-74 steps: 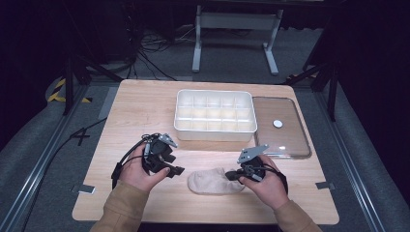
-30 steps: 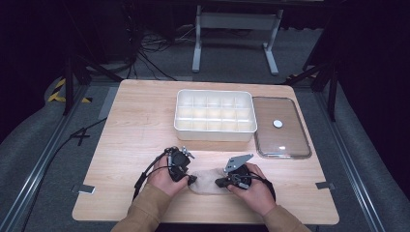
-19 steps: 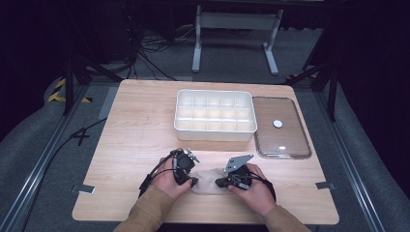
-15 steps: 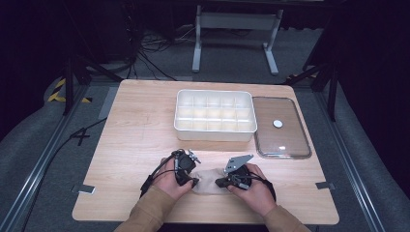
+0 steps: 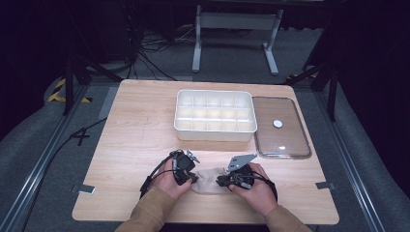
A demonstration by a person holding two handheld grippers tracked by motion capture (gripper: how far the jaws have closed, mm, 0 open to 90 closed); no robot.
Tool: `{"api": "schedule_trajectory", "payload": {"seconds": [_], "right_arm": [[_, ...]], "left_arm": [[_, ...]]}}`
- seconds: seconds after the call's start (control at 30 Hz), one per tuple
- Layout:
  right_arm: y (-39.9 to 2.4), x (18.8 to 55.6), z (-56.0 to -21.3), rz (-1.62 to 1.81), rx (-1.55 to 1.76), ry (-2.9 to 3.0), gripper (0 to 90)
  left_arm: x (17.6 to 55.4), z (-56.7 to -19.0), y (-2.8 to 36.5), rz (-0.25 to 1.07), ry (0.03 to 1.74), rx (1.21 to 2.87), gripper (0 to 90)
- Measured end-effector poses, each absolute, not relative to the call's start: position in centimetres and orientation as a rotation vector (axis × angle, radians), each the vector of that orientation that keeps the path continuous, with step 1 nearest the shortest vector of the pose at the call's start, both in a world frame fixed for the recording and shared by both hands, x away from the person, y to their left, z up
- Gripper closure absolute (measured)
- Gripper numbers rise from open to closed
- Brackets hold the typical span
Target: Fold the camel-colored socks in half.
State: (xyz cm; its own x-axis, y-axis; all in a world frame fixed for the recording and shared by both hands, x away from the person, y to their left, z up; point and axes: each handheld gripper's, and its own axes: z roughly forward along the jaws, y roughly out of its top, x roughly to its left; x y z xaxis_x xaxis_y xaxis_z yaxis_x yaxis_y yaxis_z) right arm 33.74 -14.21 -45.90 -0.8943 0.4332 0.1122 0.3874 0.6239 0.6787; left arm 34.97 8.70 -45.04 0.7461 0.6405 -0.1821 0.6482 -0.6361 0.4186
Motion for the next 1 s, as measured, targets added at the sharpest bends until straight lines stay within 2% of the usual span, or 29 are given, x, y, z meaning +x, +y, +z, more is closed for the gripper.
{"api": "schedule_trajectory", "payload": {"seconds": [0.5,0.7,1.0], "right_arm": [[-13.9,34.3,-46.7,1.087,0.697,2.789,82.9],[-13.6,34.2,-46.7,1.071,0.663,2.791,83.5],[-13.0,33.8,-47.0,1.125,0.659,2.773,83.5]], "left_arm": [[34.9,-43.3,9.5,-0.099,0.995,2.462,84.4],[34.6,-41.9,9.5,-0.12,0.94,2.409,84.4],[34.7,-41.2,9.1,-0.096,0.914,2.387,84.5]]}}
